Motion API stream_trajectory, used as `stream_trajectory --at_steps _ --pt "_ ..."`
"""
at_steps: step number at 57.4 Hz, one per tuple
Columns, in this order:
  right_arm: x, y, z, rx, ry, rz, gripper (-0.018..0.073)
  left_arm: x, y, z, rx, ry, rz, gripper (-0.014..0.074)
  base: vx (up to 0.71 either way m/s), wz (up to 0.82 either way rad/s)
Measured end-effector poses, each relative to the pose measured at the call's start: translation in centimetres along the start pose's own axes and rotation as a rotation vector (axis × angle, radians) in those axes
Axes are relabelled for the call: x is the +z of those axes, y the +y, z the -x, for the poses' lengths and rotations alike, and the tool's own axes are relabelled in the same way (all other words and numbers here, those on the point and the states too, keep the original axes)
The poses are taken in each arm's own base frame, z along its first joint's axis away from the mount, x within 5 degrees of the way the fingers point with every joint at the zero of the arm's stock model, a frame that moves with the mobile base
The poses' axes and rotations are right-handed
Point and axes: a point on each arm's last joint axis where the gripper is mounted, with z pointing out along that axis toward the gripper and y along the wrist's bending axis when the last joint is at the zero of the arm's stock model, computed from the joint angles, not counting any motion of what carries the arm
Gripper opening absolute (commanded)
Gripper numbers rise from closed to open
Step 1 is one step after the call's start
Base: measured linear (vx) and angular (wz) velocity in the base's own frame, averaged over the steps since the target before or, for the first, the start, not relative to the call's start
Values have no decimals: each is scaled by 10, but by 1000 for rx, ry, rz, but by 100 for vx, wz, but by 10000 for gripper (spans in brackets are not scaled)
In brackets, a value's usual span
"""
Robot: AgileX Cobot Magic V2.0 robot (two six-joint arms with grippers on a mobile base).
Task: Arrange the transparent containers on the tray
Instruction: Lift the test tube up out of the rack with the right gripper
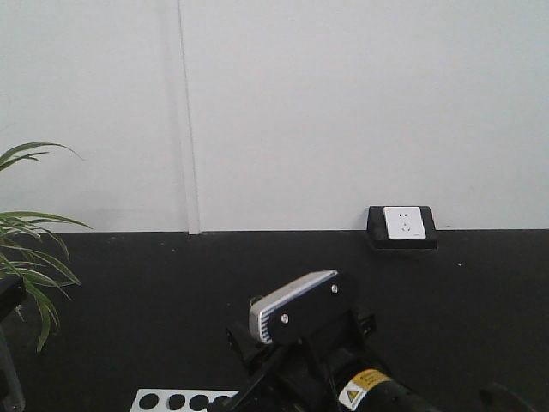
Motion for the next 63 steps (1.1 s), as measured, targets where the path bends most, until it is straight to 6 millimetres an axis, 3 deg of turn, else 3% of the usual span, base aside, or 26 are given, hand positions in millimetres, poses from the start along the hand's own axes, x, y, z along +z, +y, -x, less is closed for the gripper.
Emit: stream_trajectory --at_steps 13,34,42,49,63 --pt "-22 -2 45 -19 -93 41 81 0 0 1 0 -12 -4 111 0 0" --pt "-113 -56 86 -17 -99 14 82 -1 -3 9 0 -101 -35 111 0 0" --pt "-155 -63 84 -28 -80 13 82 -5 -3 12 0 -118 -36 111 0 0" --pt "-183 -63 70 -8 -88 -17 82 -12 -3 15 1 -139 -35 111 0 0" --pt "-195 -61 57 9 -86 -25 82 -27 -1 15 1 -102 -3 111 0 0"
